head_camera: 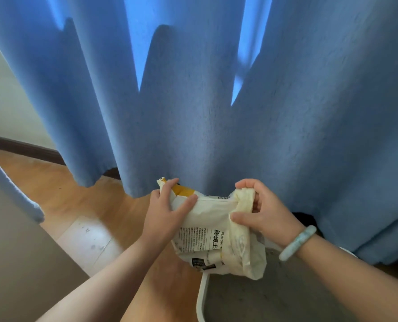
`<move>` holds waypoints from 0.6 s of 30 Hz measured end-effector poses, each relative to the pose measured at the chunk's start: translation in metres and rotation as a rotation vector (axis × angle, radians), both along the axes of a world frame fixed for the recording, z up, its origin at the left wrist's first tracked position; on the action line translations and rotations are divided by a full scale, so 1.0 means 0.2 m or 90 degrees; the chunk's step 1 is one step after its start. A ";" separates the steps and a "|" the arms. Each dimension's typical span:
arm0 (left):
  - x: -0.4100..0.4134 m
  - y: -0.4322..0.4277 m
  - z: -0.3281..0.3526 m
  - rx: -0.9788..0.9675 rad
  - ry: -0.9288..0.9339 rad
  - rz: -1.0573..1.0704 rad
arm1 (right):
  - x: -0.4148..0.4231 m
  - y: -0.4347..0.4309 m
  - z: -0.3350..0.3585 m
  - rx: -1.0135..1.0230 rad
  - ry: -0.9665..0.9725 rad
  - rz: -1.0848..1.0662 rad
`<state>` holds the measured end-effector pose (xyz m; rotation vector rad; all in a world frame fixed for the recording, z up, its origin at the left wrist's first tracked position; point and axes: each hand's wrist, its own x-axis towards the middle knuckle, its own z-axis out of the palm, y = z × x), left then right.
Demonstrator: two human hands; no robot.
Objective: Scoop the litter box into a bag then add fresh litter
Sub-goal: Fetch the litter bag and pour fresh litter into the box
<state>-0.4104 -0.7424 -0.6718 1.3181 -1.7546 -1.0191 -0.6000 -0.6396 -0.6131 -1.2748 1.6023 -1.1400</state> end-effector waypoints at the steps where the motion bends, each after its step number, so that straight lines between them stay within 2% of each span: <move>1: -0.01 0.00 0.01 -0.003 -0.004 -0.010 | -0.01 0.01 0.00 0.006 0.000 -0.002; 18: -0.15 0.09 0.04 -0.064 -0.064 -0.104 | -0.22 0.15 -0.12 0.047 -0.031 -0.051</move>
